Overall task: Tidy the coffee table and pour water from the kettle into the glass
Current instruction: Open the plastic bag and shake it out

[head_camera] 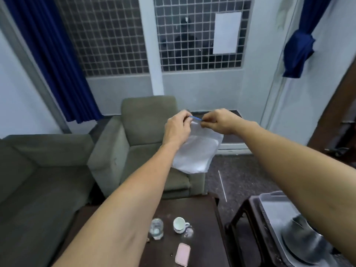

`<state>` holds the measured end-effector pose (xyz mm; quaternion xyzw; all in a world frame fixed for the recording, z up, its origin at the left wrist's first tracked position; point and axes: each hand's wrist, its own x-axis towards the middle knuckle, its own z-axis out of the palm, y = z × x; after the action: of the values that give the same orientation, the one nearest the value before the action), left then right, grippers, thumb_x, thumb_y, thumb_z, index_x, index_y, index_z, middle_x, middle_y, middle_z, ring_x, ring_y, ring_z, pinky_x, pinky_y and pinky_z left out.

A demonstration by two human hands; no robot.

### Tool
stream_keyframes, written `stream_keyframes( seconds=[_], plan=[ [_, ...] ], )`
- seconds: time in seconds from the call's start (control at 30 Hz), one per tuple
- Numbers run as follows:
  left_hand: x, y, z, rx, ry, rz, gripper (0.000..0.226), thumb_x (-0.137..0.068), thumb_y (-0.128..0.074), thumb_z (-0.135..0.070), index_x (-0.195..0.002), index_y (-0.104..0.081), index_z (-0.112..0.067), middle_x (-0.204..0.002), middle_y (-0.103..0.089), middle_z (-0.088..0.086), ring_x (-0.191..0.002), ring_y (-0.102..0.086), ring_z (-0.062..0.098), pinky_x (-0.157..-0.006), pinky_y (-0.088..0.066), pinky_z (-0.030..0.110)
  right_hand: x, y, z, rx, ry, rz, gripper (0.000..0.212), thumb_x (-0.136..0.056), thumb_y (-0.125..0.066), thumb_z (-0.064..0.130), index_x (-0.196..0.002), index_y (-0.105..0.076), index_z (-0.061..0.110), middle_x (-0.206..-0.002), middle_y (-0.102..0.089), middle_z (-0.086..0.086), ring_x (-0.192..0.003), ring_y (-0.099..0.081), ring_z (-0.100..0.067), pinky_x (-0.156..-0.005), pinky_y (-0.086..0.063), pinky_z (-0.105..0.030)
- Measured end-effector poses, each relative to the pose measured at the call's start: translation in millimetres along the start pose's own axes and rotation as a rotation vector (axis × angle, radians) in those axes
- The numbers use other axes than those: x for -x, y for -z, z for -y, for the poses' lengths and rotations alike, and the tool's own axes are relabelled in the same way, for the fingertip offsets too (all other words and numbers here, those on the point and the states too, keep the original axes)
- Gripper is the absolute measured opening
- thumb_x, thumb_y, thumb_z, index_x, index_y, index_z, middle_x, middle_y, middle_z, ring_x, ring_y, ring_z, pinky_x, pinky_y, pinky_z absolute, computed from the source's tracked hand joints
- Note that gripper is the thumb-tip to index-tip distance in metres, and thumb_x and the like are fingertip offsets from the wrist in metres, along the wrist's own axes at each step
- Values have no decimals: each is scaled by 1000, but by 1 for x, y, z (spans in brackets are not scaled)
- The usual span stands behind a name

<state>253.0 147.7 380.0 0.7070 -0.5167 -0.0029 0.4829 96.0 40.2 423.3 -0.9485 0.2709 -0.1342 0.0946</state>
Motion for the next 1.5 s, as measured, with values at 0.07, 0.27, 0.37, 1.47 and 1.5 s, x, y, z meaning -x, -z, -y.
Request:
stream_keyframes(
  seconds=[0.07,0.27,0.37,1.47,1.5],
  plan=[
    [4,40,12,-5,5,-59,11,-98,-59,-21,-95,-69,-17,-89,-75,1,-88,-65,27,-77,-46,32,-4,0,27,14,13,0,19,-102,-63,33,-103,-76,19,-81,-64,1,-83,-55,-27,-78,-46,-37],
    [17,115,46,-15,47,-122,12,-98,-59,-21,-92,-69,-19,-85,-73,-3,-85,-64,24,-77,-47,33,-5,-8,71,59,43,35,19,-104,-60,29,-105,-72,15,-100,-72,-13,-83,-52,-29,-75,-41,-36],
    [21,135,60,-1,66,-148,13,-98,-59,-21,-88,-66,-23,-72,-65,-14,-74,-59,13,-69,-40,27,-9,-7,78,84,39,25,18,-104,-59,29,-105,-72,18,-100,-73,-10,-83,-56,-30,-74,-41,-36],
    [-12,100,59,-58,499,167,41,-86,-66,-23,-52,-45,-19,-55,-46,-3,-55,-43,17,-55,-33,28,-89,-19,112,167,178,-67,36,-93,-65,36,-126,-66,24,-126,-60,0,-118,-58,-24,-90,-52,-40],
    [-9,97,58,-15,548,123,41,-86,-68,-23,-51,-46,-20,-54,-46,-3,-54,-43,17,-54,-33,27,-86,-23,113,80,134,-67,29,-89,-68,38,-114,-69,24,-115,-64,2,-109,-62,-23,-85,-54,-39]
  ],
)
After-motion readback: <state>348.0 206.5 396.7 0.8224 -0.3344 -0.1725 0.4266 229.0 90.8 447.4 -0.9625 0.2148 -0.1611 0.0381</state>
